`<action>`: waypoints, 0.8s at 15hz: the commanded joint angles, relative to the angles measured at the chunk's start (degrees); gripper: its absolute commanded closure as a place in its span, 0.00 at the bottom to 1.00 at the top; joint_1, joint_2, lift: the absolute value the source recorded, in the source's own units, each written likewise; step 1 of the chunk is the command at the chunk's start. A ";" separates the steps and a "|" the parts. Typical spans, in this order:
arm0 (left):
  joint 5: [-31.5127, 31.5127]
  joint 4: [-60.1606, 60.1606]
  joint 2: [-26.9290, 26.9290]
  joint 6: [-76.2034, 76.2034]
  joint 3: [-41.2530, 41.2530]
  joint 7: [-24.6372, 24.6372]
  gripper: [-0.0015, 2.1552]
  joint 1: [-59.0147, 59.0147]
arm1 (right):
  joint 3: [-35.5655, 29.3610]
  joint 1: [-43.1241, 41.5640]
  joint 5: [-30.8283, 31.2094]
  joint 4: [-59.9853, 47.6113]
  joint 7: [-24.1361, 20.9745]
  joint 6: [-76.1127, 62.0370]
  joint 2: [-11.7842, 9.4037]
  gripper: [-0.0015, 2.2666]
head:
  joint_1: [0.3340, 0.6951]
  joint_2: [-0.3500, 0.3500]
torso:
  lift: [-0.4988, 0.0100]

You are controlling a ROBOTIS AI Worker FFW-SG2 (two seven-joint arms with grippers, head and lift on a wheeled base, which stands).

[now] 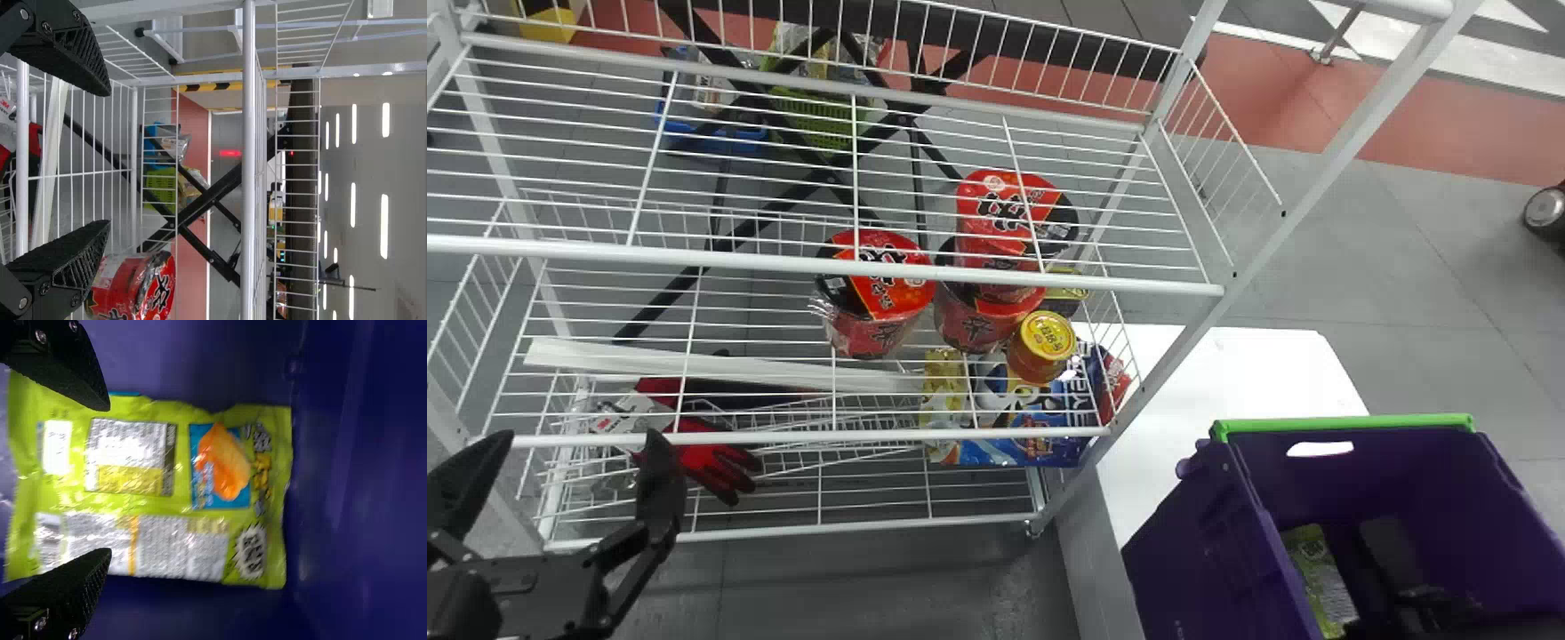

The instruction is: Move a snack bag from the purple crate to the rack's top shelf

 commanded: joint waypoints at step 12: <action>3.47 1.60 0.14 -1.12 4.50 -3.76 0.06 -0.69 | 0.99 -2.15 2.85 8.83 -2.90 -6.68 0.69 0.02 | 1.00 0.00 | 0.09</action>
